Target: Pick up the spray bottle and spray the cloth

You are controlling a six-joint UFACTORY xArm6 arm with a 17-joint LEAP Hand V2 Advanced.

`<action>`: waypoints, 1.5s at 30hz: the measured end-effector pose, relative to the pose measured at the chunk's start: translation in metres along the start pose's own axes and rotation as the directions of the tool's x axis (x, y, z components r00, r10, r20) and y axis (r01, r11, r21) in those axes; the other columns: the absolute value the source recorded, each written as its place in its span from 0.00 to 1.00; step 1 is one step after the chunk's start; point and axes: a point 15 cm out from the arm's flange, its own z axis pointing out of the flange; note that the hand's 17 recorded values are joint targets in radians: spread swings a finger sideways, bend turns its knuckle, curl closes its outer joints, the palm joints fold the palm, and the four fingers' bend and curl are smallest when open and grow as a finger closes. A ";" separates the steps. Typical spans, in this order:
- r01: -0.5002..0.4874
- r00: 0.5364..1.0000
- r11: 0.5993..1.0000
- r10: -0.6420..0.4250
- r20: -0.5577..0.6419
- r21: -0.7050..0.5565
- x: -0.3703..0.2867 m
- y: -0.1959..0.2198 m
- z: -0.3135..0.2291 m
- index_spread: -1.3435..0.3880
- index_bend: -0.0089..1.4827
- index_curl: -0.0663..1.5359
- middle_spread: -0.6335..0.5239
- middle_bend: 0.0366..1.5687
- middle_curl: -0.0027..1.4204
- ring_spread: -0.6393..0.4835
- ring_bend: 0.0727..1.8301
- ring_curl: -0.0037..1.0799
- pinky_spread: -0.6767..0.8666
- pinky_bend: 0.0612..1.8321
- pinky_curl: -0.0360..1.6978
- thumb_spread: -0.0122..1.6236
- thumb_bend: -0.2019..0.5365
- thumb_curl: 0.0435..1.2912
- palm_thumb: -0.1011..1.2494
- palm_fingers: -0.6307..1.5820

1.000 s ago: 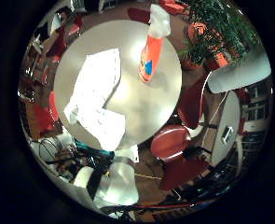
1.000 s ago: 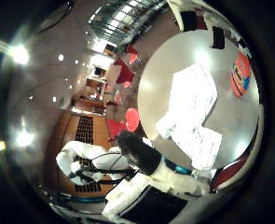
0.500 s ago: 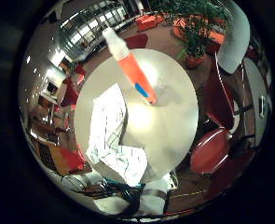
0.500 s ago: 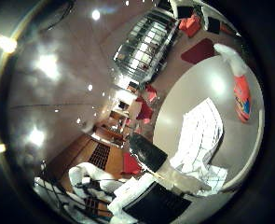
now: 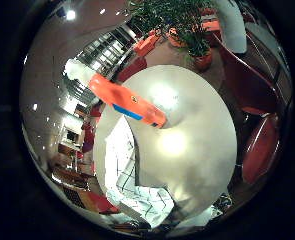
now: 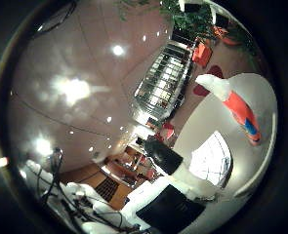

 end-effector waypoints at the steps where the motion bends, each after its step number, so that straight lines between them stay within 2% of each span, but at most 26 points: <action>1: 0.000 1.000 1.000 0.000 0.006 0.011 0.001 0.000 0.001 0.70 0.11 0.24 0.64 0.22 0.30 0.68 0.31 0.32 0.71 0.20 0.31 0.69 0.24 0.20 0.48 0.37; 19: -0.129 0.992 0.990 0.127 0.024 0.060 0.058 0.002 0.003 0.69 0.11 0.23 0.62 0.21 0.29 0.67 0.31 0.31 0.69 0.23 0.24 0.68 0.24 0.21 0.48 0.38; 35: -0.160 0.987 0.987 0.160 -0.028 0.006 0.094 0.021 0.026 0.69 0.11 0.23 0.62 0.21 0.29 0.67 0.32 0.30 0.70 0.24 0.20 0.68 0.25 0.21 0.48 0.38; 45: -0.152 0.988 0.988 0.151 -0.030 -0.022 0.096 0.006 0.062 0.69 0.11 0.23 0.62 0.21 0.29 0.67 0.32 0.29 0.69 0.24 0.19 0.68 0.24 0.21 0.49 0.38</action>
